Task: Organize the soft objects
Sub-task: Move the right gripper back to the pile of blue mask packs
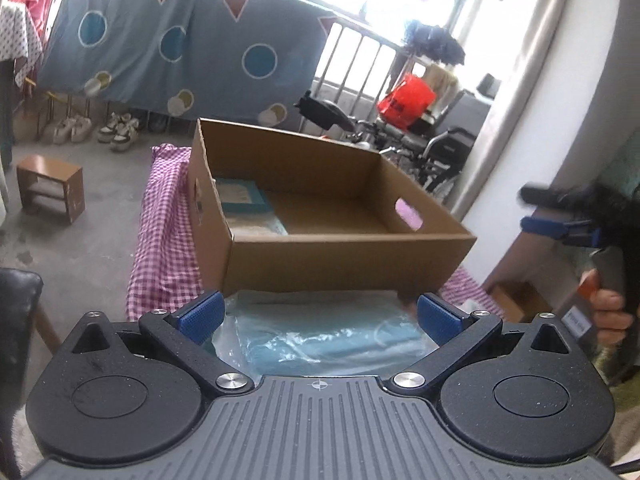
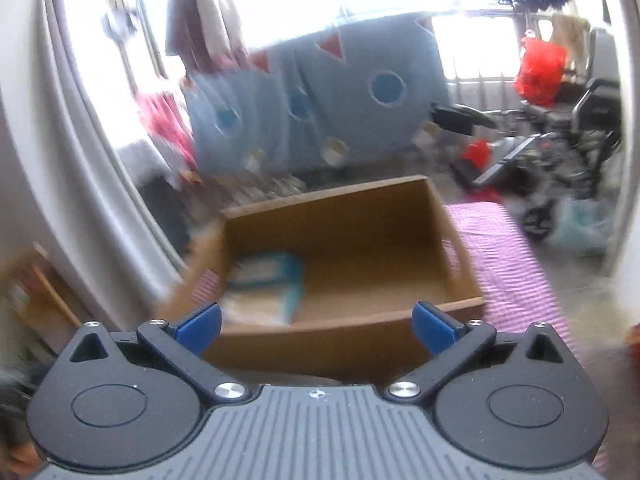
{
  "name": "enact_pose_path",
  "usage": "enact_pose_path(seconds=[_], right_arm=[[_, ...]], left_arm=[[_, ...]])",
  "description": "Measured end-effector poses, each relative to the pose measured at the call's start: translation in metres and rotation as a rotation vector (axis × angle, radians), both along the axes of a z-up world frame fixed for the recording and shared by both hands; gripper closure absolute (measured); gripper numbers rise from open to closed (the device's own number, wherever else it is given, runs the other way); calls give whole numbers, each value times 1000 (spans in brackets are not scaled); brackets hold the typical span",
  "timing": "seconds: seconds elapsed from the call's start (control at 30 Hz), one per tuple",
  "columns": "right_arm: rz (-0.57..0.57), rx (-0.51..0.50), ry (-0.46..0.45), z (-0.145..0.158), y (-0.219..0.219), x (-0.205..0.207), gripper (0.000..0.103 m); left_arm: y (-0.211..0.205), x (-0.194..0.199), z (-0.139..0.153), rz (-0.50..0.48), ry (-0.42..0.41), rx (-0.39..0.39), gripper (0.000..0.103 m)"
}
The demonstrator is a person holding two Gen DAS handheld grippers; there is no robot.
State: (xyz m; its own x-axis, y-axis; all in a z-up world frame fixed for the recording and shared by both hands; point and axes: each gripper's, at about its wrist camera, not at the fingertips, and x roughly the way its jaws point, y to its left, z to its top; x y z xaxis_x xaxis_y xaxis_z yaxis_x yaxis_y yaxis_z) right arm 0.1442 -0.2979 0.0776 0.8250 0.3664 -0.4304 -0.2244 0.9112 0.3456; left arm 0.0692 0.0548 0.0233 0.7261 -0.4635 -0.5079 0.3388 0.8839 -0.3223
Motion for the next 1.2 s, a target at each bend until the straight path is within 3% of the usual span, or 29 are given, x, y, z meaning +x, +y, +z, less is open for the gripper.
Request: enact_pose_path(seconds=[0.07,0.17,0.23,0.37,0.43,0.6,0.67,0.73,0.93,1.03,1.2], right_arm=[[13,98,9,-8,-9,-7,0],[45,172,95,-30,-11,-4,1],[52,203,169,-49,-5,-1,10],[73,232,289,-71,5,5,31],[64,217,336,-77,10,10,35],[152,304,450,-95,21,4,44],[156,328,493,-102,22,4,46],[134,351,538,-111,21,7,48],[85,376,574,-121,20,10,49],[90,353,551,-114,25,10,49],[83,297,520,-107,26,12,48]], left_arm=[[-7,1,-6,11,18,52,0],[-15,9,-18,36,69,127,0],[-16,13,-25,52,102,140,0],[-11,19,-35,57,159,84,4],[-9,19,-36,53,166,61,5],[-1,21,-37,76,175,40,12],[2,25,-41,89,194,18,21],[3,30,-45,97,224,14,23],[10,42,-56,78,299,-32,24],[13,45,-58,67,318,-59,24],[13,42,-50,38,301,-131,24]])
